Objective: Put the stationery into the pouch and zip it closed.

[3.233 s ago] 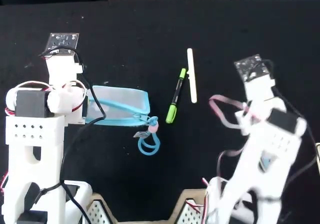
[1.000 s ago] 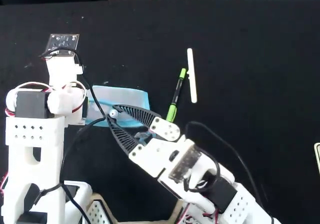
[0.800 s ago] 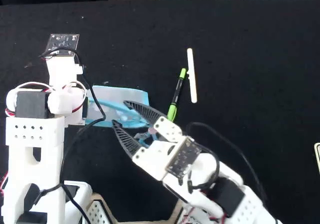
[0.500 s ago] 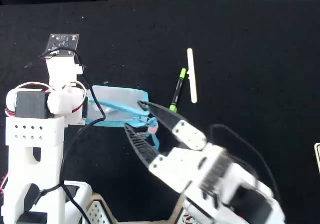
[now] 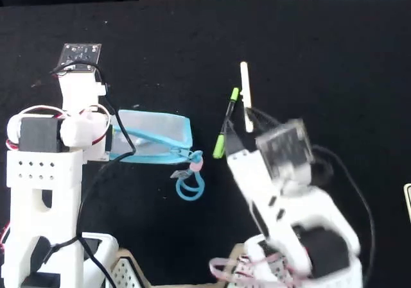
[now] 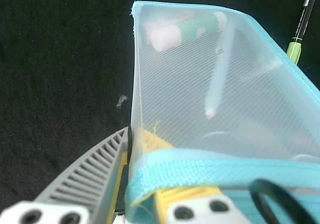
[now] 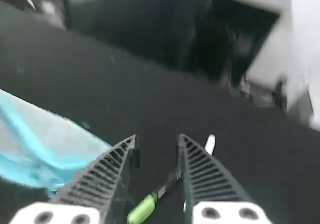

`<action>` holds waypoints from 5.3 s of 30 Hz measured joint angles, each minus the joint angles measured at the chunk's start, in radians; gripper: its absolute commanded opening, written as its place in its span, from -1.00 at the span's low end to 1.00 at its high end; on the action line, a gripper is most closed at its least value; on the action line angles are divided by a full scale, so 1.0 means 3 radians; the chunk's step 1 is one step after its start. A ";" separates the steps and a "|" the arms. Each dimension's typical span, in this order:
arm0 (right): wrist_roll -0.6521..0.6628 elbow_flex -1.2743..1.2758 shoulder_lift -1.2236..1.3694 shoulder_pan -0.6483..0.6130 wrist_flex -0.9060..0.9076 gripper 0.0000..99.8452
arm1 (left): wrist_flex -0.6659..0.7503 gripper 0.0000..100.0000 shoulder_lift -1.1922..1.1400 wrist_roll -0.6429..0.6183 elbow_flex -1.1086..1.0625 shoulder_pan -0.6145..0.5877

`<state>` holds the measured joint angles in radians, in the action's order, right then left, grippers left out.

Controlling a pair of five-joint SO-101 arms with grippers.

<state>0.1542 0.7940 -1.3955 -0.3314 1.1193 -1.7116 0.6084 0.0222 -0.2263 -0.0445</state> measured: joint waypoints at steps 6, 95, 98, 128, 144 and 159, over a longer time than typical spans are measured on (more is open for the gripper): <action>-0.0343 0.0000 0.1038 0.0338 -0.0020 -0.70 | 0.0000 -0.94 0.0000 0.0000 -0.0005 0.0000; 0.1217 -0.0757 0.4056 0.1754 -0.0557 -0.66 | 0.0000 -0.94 0.0000 0.0000 -0.0005 0.0000; 0.1314 -0.0967 0.4475 0.1754 -0.0568 -0.66 | 0.0000 -0.94 0.0000 0.0000 -0.0005 0.0000; 0.1744 -0.3861 0.7027 0.1923 0.1033 -0.98 | 0.0000 -0.94 0.0000 0.0000 -0.0005 0.0000; 0.1780 -0.2573 0.4445 0.1851 0.1499 -0.98 | 0.0000 -0.94 0.0000 0.0000 -0.0005 0.0000; 0.1054 -0.1018 0.0604 0.0348 0.1207 -0.98 | 0.0000 -0.94 0.0000 0.0000 -0.0005 0.0000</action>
<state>0.4703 0.4887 -1.2144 -0.2271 1.4814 -1.7116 0.6084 0.0222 -0.2279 -0.0445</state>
